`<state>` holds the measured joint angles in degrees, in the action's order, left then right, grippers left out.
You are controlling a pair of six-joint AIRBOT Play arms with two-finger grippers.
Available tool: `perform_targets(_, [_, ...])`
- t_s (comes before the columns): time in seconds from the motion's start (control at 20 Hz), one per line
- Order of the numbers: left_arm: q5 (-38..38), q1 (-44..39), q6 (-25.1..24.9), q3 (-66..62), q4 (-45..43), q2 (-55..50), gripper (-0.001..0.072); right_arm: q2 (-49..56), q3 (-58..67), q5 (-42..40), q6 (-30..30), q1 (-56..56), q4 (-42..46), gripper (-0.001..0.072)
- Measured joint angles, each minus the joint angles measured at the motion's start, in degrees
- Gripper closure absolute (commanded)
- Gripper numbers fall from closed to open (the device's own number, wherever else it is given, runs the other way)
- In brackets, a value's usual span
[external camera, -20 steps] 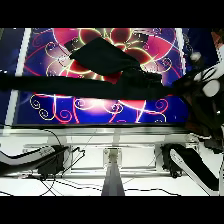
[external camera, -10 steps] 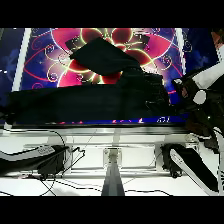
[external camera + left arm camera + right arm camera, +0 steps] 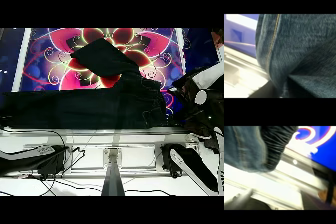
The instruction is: Fold the clothes and pants, and hang the long-sleeved shirts on hangers.
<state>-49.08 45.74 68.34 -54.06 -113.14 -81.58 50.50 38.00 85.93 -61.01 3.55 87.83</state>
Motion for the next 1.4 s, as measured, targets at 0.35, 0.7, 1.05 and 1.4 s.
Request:
perform_targets(0.35, [0.72,-0.04,-0.22,-1.25,-0.22,1.11,0.0281,0.0,0.0,0.68,0.42,0.0,-0.26,0.0007])
perform_targets(0.7, [1.09,-5.2,1.73,-7.15,8.57,3.63,0.0162,0.0,0.02,-21.59,-8.28,0.0,-1.66,0.0018])
perform_targets(1.05, [3.23,-22.34,1.95,-8.22,41.68,-0.7,0.0004,0.0,0.09,-40.11,-12.57,0.0,-9.35,0.0018])
perform_targets(1.4, [11.91,-42.12,1.97,-11.91,70.58,-12.07,0.0003,0.0,0.09,-43.5,-12.83,0.0,-10.58,0.0017])
